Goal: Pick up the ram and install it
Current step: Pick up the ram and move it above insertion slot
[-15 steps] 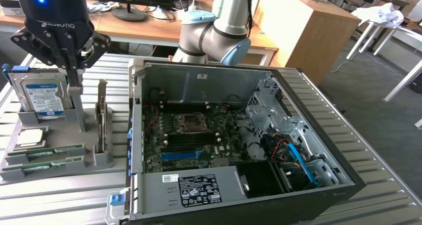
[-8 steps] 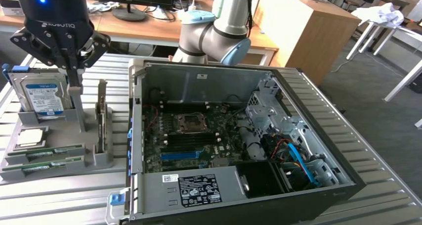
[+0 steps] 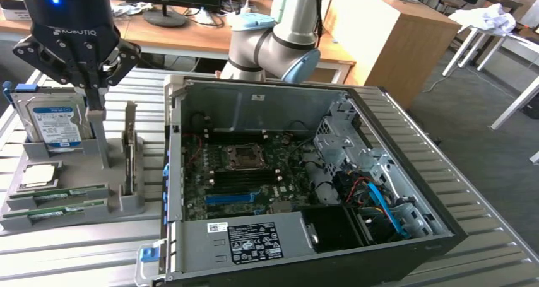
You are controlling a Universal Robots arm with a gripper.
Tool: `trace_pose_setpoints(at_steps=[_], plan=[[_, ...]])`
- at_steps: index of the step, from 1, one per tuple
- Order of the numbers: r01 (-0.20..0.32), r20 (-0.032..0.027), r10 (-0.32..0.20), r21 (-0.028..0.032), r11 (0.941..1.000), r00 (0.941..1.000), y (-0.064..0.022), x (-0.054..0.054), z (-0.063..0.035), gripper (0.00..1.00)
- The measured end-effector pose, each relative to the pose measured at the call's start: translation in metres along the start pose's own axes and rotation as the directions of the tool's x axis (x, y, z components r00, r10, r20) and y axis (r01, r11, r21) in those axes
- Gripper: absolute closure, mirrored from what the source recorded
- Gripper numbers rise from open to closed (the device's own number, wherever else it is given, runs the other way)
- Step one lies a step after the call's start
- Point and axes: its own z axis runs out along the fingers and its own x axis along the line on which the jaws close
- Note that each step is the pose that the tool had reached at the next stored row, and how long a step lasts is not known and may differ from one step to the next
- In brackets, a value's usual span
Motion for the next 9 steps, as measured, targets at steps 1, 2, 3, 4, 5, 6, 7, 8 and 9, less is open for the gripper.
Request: trace_pose_setpoints(at_steps=[1, 2, 3, 4, 5, 6, 7, 8, 9], plan=[[0.003, -0.0001, -0.003, -0.0001, 1.0, 1.0, 0.0, 0.0, 0.0, 0.89], [0.006, -0.0002, -0.006, -0.0002, 1.0, 1.0, 0.0, 0.0, 0.0, 0.89], [0.009, -0.0003, -0.009, -0.0003, 1.0, 1.0, 0.0, 0.0, 0.0, 0.89], [0.012, -0.0005, -0.012, -0.0004, 0.9999, 0.9999, 0.0, 0.0, 0.0, 0.89], [0.015, -0.0006, -0.015, -0.0004, 0.9999, 0.9999, 0.0, 0.0, 0.0, 0.89], [0.018, -0.0007, -0.018, -0.0005, 0.9998, 0.9998, 0.0, 0.0, 0.0, 0.89], [0.021, -0.0008, -0.021, -0.0006, 0.9998, 0.9998, 0.0, 0.0, 0.0, 0.89], [0.023, -0.0009, -0.023, -0.0006, 0.9997, 0.9997, 0.0, 0.0, 0.0, 0.89], [0.025, -0.0009, -0.025, -0.0007, 0.9997, 0.9997, 0.0, 0.0, 0.0, 0.89]])
